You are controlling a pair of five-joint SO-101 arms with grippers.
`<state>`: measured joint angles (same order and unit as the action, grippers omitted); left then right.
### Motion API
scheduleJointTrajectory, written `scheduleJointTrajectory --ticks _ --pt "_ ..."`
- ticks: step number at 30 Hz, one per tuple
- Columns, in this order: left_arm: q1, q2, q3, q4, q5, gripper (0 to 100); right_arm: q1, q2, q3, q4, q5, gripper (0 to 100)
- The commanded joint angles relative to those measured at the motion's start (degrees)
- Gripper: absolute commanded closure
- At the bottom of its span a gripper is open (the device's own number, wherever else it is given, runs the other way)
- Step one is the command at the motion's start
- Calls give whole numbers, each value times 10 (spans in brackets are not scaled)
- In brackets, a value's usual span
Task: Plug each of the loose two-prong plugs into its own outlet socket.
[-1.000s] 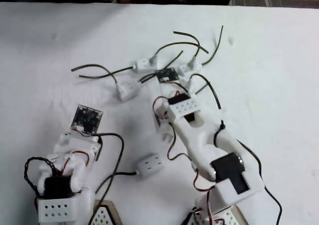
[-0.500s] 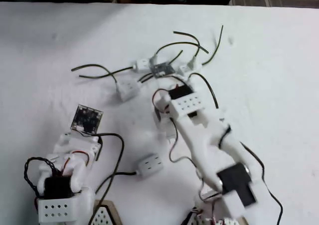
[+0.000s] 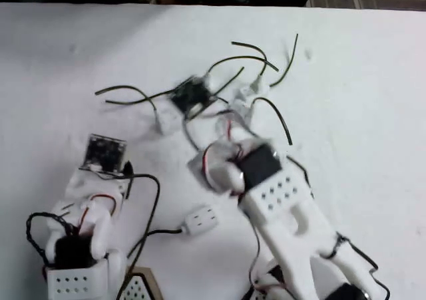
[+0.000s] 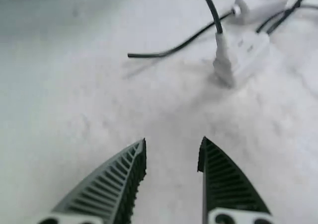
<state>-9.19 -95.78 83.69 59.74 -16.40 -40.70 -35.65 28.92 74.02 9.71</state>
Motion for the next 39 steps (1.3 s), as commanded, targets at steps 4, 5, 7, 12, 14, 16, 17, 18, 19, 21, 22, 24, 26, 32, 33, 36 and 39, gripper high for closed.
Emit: scheduleJointTrajectory --ticks 4,5,7,12,14,16,17,18,19,21,22,24,26,32,33,36,39 --pt "13 -5 -106 -18 89 816 -70 -81 45 -59 4 981" --pt "25 -5 -108 -18 97 816 -79 -90 55 -71 4 981" --pt "56 -5 -105 -18 110 816 -94 -109 77 -89 4 981" --pt "125 -5 -93 -29 115 819 -105 -146 151 -172 4 981" --pt "137 -5 -76 -41 117 819 -96 -145 201 -236 7 981" --pt "138 -5 -53 -54 117 819 -76 -135 258 -327 7 981" --pt "137 -5 -44 -59 115 819 -61 -128 285 -376 8 981" --pt "136 -5 -35 -62 114 819 -48 -120 310 -423 8 981" --pt "135 -5 -30 -61 113 819 -38 -110 333 -472 8 981" --pt "124 -5 -25 -59 113 819 -27 -90 367 -550 8 981" --pt "117 -5 -23 -58 113 819 -25 -81 379 -577 8 981" --pt "99 -5 -14 -59 113 819 -25 -72 391 -608 8 981" --pt "86 -5 -8 -59 113 819 -26 -71 394 -611 8 981" --pt "65 -5 -9 -31 102 816 -24 -64 396 -600 4 981" --pt "66 -5 -11 -24 84 816 -24 -58 393 -590 4 981" --pt "68 -5 -11 -16 53 819 -24 -17 377 -573 4 981" --pt "66 -5 -11 -16 53 819 -24 51 338 -545 4 967"
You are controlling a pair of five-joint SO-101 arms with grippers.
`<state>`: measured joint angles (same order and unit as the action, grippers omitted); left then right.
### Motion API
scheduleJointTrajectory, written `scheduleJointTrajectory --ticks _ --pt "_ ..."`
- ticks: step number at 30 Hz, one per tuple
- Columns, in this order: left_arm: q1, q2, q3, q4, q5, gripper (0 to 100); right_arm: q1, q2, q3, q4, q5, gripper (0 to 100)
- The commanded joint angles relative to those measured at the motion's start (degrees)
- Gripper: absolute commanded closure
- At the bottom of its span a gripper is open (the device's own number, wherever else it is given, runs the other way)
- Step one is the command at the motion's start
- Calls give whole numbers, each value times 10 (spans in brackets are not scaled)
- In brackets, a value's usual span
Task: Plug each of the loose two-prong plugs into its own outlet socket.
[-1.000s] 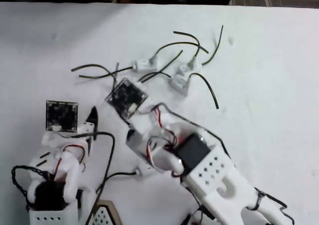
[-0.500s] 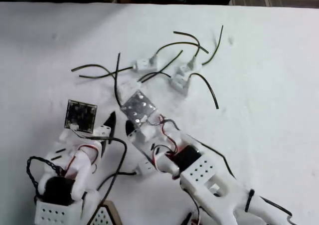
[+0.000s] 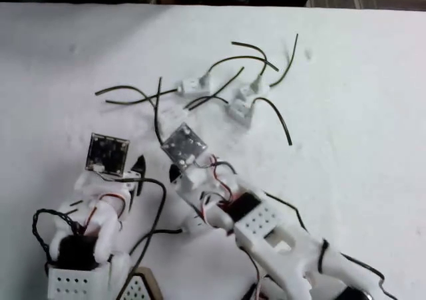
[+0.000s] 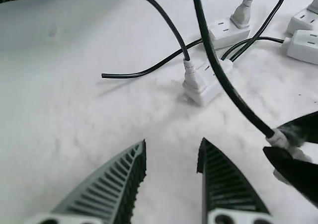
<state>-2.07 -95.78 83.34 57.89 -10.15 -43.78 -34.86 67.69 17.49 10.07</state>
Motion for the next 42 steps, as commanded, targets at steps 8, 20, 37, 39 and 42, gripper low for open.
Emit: scheduleJointTrajectory --ticks 8,20,37,39,42 --pt "-6 -5 -6 3 -11 819 13 119 -172 186 -76 862" --pt "-5 -5 -6 2 -12 819 -7 125 -194 212 -105 865" --pt "-7 -5 -8 1 -12 819 -69 385 -459 367 -309 865" --pt "-7 -5 -8 1 -12 819 -69 410 -476 376 -323 865" --pt "-7 -5 -8 1 -12 819 -68 439 -491 387 -333 865"
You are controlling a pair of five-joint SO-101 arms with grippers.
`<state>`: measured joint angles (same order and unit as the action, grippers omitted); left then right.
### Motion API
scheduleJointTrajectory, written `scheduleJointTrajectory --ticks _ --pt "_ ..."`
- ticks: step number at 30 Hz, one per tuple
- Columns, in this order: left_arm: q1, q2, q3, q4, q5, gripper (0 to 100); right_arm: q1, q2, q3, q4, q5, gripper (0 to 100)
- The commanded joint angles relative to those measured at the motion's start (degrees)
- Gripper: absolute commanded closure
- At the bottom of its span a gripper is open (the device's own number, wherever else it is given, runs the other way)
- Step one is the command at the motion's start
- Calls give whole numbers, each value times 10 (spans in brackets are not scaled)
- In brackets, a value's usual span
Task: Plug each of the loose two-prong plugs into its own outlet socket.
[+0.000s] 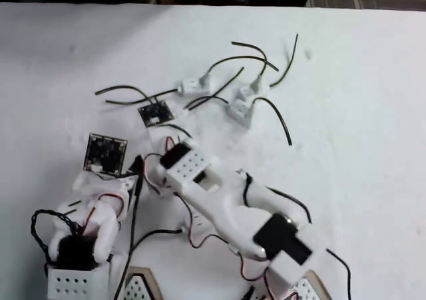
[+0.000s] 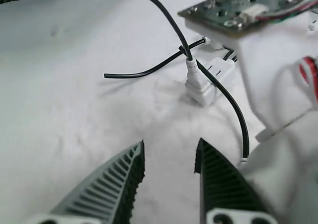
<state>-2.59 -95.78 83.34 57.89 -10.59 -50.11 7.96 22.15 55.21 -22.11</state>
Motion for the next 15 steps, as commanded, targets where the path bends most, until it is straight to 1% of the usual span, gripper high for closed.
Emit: scheduleJointTrajectory --ticks 1,6,10,15 --pt "-1 -5 -8 1 -8 819 -5 20 -39 14 -11 865" --pt "-2 -5 -9 1 -9 819 -5 63 -62 33 -11 865" --pt "-29 -5 -12 -2 -5 819 -5 96 -85 34 -11 868" --pt "-46 -5 -21 2 -4 819 -5 129 -117 35 -7 964"
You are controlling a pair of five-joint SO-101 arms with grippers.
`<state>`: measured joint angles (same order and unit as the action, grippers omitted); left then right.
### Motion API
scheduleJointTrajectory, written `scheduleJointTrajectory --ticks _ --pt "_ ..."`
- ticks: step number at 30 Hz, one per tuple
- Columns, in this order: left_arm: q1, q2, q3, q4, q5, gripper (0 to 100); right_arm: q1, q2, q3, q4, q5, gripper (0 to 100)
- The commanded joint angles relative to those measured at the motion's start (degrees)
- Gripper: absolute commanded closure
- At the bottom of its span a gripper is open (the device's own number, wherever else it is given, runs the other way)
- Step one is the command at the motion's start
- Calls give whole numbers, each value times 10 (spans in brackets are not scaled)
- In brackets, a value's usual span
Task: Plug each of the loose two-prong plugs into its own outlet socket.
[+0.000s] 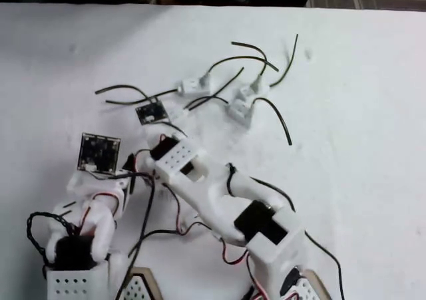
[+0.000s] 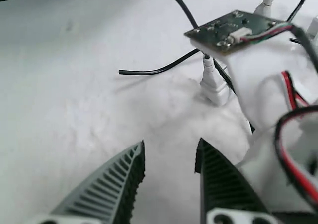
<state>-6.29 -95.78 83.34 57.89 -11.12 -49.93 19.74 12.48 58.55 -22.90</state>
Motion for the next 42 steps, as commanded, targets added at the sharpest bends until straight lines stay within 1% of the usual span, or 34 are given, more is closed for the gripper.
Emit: scheduleJointTrajectory --ticks 1,4,9,12,15,17,21,23,27,30,32,34,37,42 --pt "-8 -5 -21 2 1 819 -7 13 -24 1 1 979" --pt "-8 -5 -21 2 1 819 -7 9 -24 9 2 981" --pt "-8 -5 -23 2 1 819 -5 -36 -24 51 41 981" --pt "-9 -5 -24 2 1 819 18 -81 -20 73 48 981" --pt "-11 -5 -24 0 1 819 56 -117 -19 96 91 981" --pt "-26 -5 -25 -3 3 819 78 -138 -12 111 113 981" --pt "-58 -5 -25 -20 49 819 103 -188 33 114 127 981" --pt "-69 -5 -25 -24 59 819 107 -222 58 114 127 981" --pt "-67 -5 -25 -20 58 819 117 -320 111 116 127 981" --pt "-66 -5 -25 -18 58 817 146 -413 149 116 127 981" --pt "-65 -5 -27 -18 57 816 181 -476 169 113 127 981" --pt "-47 -5 -40 3 33 816 220 -529 180 113 133 981" --pt "22 -5 -77 65 -18 816 273 -593 191 103 154 981" --pt "143 -1 -128 136 -64 819 352 -652 244 14 159 981"
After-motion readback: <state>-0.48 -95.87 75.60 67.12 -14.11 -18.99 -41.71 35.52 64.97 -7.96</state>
